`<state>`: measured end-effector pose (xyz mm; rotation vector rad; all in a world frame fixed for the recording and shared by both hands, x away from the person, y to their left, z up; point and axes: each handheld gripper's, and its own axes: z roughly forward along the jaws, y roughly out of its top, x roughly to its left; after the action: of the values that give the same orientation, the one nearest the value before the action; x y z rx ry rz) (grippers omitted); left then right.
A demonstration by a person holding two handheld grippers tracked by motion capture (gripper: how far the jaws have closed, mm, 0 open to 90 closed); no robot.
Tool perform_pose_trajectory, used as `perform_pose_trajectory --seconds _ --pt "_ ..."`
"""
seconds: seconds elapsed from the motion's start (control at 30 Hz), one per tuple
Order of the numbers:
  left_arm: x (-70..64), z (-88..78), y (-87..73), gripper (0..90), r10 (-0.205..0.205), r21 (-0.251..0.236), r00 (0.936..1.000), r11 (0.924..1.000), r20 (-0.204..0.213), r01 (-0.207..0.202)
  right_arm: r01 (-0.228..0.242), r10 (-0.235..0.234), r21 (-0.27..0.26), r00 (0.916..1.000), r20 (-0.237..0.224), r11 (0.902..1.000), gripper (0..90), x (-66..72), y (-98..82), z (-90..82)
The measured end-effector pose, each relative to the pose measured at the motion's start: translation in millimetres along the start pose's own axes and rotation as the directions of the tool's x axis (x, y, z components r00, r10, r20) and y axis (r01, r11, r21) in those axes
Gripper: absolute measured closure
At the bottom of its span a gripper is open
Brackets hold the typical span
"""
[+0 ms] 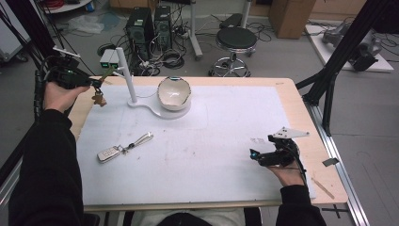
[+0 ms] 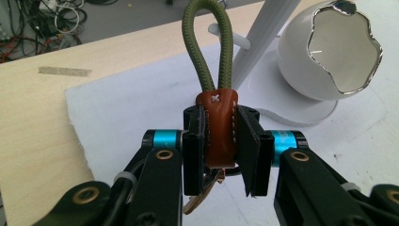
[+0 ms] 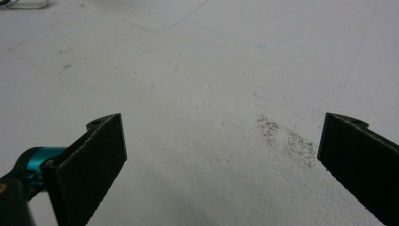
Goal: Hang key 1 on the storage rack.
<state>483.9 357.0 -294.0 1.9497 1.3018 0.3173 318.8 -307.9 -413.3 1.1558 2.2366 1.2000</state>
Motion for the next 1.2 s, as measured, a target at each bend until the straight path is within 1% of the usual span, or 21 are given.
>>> perform_pose_trajectory --seconds 0.07,0.27,0.63,0.83,0.97,1.0,1.1,1.2 --pt "0.5 0.9 0.6 72.9 -0.005 -0.009 1.0000 0.9999 0.002 0.005 0.001 -0.001 0.004 1.0000 0.002 1.0000 0.7 -0.1 -0.1 0.8" --pt "-0.9 5.5 0.6 72.9 -0.005 0.006 0.9999 1.0000 0.015 0.004 0.002 -0.002 0.004 1.0000 0.006 1.0000 0.7 -1.1 -0.3 0.9" --pt "-8.6 15.2 2.2 72.9 0.020 0.031 0.9996 0.9993 0.019 -0.021 0.001 -0.001 0.004 1.0000 0.007 1.0000 0.7 -1.0 -0.2 0.6" --pt "-12.0 19.2 2.9 72.9 0.031 0.040 0.9995 0.9987 0.007 -0.031 0.000 0.000 0.000 1.0000 0.007 1.0000 0.7 -0.8 -0.2 -0.2" --pt "-15.6 25.6 3.2 72.5 0.031 0.052 0.9995 0.9982 0.003 -0.031 0.000 0.000 0.000 1.0000 0.007 1.0000 0.7 -0.9 -0.3 -0.3" --pt "-16.5 27.2 3.3 72.5 0.037 0.062 0.9993 0.9974 -0.001 -0.036 0.000 0.000 0.000 1.0000 0.007 1.0000 0.7 -0.9 -0.3 -0.3" --pt "-20.6 32.7 3.6 72.5 0.050 0.073 0.9987 0.9961 -0.006 -0.050 -0.003 0.003 0.009 0.9999 0.013 1.0000 0.7 -0.4 -0.2 0.1" --pt "-23.6 37.6 3.8 72.5 0.071 0.095 0.9972 0.9931 -0.023 -0.068 -0.002 0.002 0.001 0.9999 0.013 1.0000 0.7 -1.0 -0.1 -0.6"
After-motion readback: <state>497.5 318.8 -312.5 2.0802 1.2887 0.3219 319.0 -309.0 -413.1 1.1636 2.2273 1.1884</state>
